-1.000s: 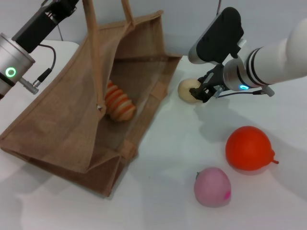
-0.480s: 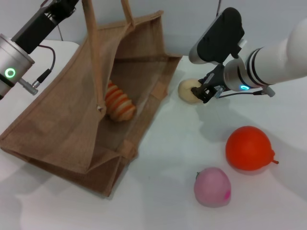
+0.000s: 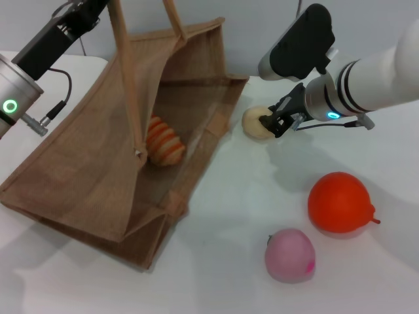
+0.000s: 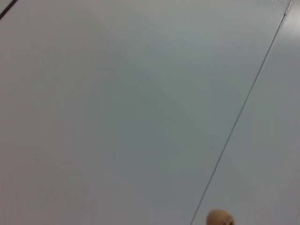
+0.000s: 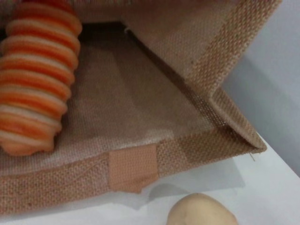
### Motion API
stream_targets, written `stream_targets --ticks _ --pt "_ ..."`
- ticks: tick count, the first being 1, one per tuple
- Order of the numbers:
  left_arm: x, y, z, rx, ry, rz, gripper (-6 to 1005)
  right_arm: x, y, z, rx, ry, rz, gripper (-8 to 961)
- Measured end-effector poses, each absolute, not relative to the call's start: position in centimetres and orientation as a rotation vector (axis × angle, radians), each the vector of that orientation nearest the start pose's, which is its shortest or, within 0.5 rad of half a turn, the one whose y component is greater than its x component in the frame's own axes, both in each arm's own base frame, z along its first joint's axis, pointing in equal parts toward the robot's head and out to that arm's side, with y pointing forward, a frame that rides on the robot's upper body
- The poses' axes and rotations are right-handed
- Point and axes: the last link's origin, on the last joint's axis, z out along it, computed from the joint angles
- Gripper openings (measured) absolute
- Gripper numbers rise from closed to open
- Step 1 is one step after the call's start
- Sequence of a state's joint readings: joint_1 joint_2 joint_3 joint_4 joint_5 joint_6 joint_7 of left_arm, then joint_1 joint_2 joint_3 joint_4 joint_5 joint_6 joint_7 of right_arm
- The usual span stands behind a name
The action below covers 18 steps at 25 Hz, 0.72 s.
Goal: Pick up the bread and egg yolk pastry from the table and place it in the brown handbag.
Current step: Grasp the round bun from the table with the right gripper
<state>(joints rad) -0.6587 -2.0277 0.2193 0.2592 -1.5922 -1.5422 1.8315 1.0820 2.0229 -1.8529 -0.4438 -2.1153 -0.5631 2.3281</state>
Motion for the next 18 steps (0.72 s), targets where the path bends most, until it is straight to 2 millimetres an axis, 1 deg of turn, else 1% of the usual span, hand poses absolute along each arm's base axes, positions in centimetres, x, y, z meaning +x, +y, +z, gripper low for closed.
stream_targets --ticks 5,10,15,17,18 --pt "-24.5 38.1 6.0 -1.899 -0.792 -1.538 132 14.8 46.0 -9.0 -2.5 0.427 -0.277 194" --pt "-24.6 38.1 6.0 -1.898 -0.792 -1.537 132 14.7 46.1 -8.1 -2.508 0.45 -0.24 188" --pt "-24.7 38.1 6.0 -1.896 -0.795 -1.531 132 14.9 45.8 -6.2 -2.526 0.474 -0.181 182" --pt "-24.7 38.1 5.9 -1.9 -0.801 -1.523 133 15.3 45.5 -5.1 -2.53 0.492 -0.156 181" --pt "-24.7 38.1 5.8 -1.906 -0.803 -1.518 133 15.5 45.2 -4.2 -2.535 0.503 -0.133 181"
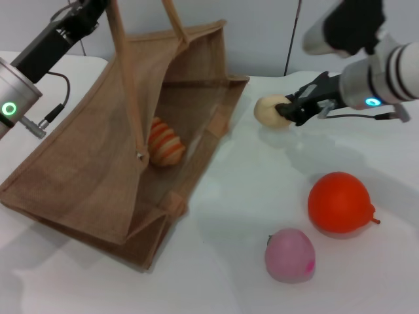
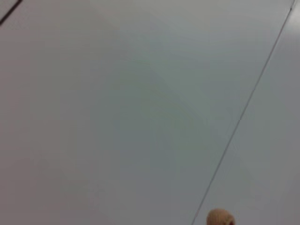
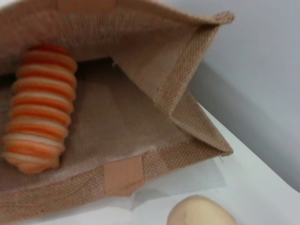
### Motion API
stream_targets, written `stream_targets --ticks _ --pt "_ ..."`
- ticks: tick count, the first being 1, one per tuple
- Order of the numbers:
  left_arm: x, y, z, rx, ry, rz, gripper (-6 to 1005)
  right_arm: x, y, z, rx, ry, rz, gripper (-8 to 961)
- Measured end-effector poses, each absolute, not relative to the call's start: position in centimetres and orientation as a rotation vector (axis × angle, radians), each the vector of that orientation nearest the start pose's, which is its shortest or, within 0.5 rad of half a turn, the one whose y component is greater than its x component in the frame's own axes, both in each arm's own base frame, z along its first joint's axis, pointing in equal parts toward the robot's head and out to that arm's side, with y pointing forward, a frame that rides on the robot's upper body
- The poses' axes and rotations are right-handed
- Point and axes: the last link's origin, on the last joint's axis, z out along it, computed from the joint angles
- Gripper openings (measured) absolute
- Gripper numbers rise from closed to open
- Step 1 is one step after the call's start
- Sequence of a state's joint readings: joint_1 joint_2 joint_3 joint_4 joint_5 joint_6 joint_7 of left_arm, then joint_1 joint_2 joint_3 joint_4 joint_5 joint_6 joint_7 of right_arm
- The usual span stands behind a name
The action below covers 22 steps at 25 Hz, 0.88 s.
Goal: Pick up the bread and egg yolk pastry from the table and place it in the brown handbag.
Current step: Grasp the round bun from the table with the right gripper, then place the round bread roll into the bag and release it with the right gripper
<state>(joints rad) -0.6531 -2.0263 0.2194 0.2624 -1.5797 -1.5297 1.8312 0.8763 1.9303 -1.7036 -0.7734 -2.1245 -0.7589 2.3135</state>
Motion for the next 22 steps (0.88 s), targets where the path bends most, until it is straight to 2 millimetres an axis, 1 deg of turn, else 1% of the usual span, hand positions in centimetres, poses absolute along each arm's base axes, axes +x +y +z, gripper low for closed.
stream_targets --ticks 1,2,4,8,11,14,18,22 --pt "-24.6 38.2 5.8 -1.912 -0.802 -1.516 133 15.5 45.2 -4.2 -2.535 0.503 -0.133 182" --pt "-24.5 38.2 5.7 -1.921 -0.802 -1.512 133 15.8 44.7 -3.6 -2.552 0.502 -0.115 182" --pt "-24.3 38.3 5.5 -1.94 -0.799 -1.507 133 15.8 44.4 -3.4 -2.565 0.497 -0.108 179" --pt "-23.5 38.6 5.0 -1.992 -0.793 -1.494 133 15.0 43.1 -3.4 -2.635 0.448 -0.078 173" --pt "-22.7 38.9 4.5 -2.046 -0.779 -1.483 133 14.1 42.2 -4.0 -2.686 0.399 -0.061 172" --pt "-21.5 39.3 4.0 -2.104 -0.76 -1.48 133 13.1 41.5 -5.1 -2.73 0.358 -0.051 171" --pt "-20.0 39.6 3.2 -2.18 -0.738 -1.479 133 12.5 41.2 -5.8 -2.752 0.32 -0.051 170" --pt "-18.5 39.6 2.7 -2.264 -0.715 -1.504 133 11.7 41.1 -6.5 -2.764 0.28 -0.053 170"
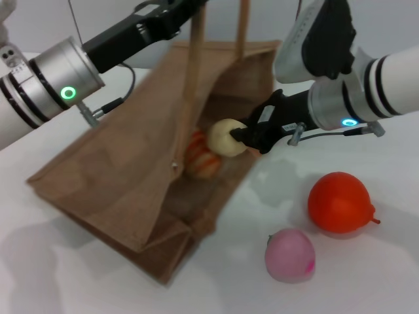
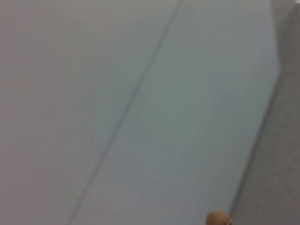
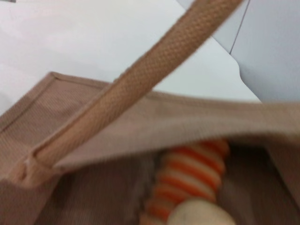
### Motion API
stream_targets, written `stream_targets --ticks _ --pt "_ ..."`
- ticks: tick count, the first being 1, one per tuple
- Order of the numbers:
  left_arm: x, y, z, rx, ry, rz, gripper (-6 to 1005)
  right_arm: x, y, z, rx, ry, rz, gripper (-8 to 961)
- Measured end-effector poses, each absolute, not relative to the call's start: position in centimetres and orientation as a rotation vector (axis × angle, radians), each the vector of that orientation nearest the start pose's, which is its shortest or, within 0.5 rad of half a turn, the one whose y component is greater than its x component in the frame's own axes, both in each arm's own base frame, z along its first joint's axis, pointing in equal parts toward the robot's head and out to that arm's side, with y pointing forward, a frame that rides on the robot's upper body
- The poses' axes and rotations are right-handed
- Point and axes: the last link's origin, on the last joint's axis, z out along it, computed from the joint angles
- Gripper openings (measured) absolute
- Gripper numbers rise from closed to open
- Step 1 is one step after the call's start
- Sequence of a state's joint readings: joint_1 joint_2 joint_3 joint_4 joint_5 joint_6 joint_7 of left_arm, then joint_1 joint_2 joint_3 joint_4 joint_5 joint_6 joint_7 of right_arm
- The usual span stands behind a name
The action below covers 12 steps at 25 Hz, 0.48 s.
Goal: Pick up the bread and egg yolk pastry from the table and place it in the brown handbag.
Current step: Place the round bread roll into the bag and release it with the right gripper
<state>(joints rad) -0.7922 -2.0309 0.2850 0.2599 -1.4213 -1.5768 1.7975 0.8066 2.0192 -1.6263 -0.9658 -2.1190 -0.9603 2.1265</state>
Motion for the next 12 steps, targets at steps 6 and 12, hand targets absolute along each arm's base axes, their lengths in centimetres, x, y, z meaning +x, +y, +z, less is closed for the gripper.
stream_targets --ticks 6,12 --pt "-17.4 38.9 2.7 -2.325 -0.678 -1.574 134 11.7 41.3 -7.5 -2.733 0.246 -0.063 168" --pt "-17.8 37.9 3.8 -2.308 -0.661 -1.658 134 12.5 41.5 -9.1 -2.685 0.193 -0.1 163"
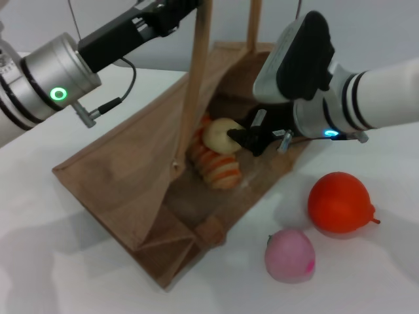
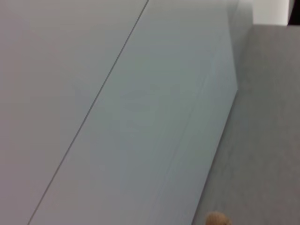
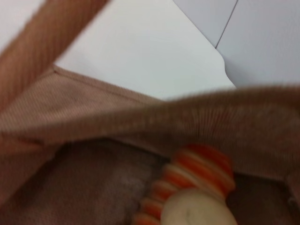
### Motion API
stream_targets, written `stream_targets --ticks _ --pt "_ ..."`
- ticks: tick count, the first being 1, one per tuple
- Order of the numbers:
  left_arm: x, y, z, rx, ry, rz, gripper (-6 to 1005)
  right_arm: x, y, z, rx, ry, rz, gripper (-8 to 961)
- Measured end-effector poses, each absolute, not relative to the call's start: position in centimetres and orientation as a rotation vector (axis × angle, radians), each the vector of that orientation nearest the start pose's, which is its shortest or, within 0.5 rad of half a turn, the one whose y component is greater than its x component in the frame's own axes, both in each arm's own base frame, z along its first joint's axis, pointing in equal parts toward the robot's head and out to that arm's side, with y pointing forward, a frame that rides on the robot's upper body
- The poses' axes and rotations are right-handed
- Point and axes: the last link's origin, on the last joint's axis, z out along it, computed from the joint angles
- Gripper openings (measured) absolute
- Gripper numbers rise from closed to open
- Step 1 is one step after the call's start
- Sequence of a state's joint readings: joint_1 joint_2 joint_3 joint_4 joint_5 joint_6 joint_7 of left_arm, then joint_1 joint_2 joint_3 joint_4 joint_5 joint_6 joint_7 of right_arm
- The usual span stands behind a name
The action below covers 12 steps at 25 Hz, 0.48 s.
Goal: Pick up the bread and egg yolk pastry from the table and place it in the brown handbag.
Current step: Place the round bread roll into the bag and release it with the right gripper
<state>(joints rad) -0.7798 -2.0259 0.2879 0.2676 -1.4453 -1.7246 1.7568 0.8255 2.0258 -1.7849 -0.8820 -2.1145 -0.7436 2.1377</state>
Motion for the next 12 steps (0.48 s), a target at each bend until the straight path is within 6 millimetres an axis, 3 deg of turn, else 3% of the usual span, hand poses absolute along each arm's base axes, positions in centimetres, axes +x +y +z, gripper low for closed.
stream_targets --ticks 12 --pt "-18.9 37.1 5.1 -2.246 -0.644 -1.715 134 12.1 40.6 -11.9 -2.616 0.021 -0.065 161"
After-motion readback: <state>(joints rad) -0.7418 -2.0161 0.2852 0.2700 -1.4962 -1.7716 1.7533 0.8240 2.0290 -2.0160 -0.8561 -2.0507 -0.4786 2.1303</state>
